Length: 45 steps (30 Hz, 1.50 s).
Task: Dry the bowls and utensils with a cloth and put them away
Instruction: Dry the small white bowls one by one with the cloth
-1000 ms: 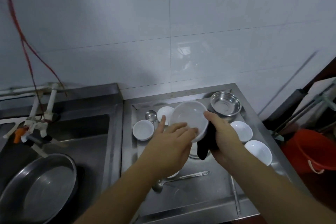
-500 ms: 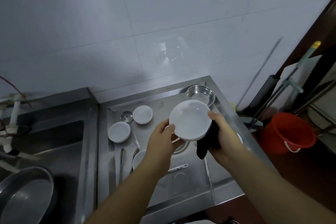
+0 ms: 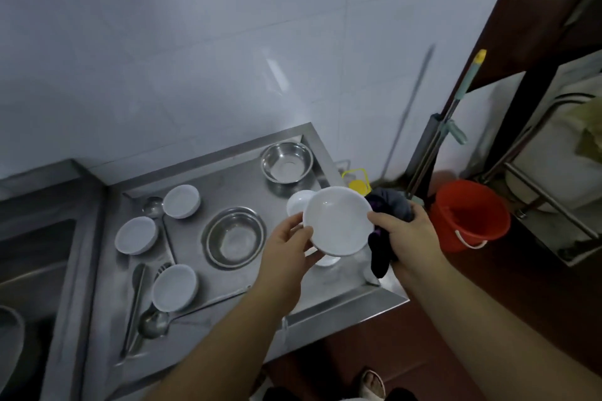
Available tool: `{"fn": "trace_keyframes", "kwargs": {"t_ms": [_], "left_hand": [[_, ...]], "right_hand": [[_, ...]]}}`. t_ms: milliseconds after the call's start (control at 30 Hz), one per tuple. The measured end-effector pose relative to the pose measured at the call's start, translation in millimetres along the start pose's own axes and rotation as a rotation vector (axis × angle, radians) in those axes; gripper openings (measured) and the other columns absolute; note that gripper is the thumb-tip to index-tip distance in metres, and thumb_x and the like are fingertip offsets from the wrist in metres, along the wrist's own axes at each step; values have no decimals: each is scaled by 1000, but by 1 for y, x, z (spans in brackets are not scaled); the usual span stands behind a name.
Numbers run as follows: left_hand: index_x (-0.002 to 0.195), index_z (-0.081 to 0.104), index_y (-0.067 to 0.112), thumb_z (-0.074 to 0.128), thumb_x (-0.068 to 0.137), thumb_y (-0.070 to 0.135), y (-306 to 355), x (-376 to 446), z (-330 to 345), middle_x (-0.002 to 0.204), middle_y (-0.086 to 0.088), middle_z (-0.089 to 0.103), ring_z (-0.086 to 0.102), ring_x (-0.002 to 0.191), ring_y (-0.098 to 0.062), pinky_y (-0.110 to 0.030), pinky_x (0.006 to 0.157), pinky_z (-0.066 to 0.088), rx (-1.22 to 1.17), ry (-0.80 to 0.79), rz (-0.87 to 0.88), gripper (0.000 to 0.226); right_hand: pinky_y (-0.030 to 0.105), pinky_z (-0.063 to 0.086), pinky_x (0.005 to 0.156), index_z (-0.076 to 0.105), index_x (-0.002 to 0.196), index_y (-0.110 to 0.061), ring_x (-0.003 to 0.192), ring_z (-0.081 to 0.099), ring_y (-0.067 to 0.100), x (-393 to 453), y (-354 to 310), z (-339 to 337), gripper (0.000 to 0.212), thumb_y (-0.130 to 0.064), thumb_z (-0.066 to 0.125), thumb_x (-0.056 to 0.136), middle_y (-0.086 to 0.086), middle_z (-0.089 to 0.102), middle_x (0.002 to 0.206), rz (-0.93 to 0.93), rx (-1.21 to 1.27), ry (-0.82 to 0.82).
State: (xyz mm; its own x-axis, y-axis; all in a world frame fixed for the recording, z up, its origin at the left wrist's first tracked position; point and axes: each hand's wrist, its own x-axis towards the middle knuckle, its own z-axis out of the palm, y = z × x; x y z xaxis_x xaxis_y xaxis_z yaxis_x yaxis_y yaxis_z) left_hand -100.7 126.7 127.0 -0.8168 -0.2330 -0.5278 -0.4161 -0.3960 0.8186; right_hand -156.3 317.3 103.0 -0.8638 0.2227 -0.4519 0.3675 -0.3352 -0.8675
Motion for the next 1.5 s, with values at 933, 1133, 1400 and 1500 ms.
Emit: {"fn": "trace_keyframes", "kwargs": {"t_ms": [933, 1133, 1400, 1500], "left_hand": [[122, 68, 15, 63, 100, 6, -15, 222, -19, 117, -13, 75, 75, 107, -32, -39, 81, 65, 95, 180, -248, 24], [110, 70, 14, 63, 99, 1, -35, 261, -31, 112, -9, 76, 76, 98, -22, -32, 80, 67, 148, 278, -240, 18], [101, 76, 29, 67, 93, 12, -66, 280, -36, 101, 6, 80, 78, 94, -17, -43, 86, 66, 277, 403, -254, 21], [101, 76, 33, 67, 87, 20, -69, 282, -38, 102, 7, 79, 77, 95, -18, -46, 88, 66, 277, 428, -261, 21]], "right_hand": [[34, 51, 77, 53, 111, -43, 89, 65, 8, 198, 64, 97, 55, -18, 77, 68, -13, 66, 102, -35, -660, -46], [19, 43, 65, 50, 112, -47, 79, 60, -11, 225, 94, 110, 56, -16, 76, 74, -24, 63, 98, -21, -751, -65], [7, 42, 57, 51, 113, -39, 76, 59, -19, 246, 123, 113, 53, -6, 74, 78, -24, 60, 95, -17, -799, -136], [7, 42, 60, 52, 111, -37, 80, 63, -5, 250, 127, 117, 51, -4, 72, 78, -21, 62, 96, -37, -822, -158]]}}
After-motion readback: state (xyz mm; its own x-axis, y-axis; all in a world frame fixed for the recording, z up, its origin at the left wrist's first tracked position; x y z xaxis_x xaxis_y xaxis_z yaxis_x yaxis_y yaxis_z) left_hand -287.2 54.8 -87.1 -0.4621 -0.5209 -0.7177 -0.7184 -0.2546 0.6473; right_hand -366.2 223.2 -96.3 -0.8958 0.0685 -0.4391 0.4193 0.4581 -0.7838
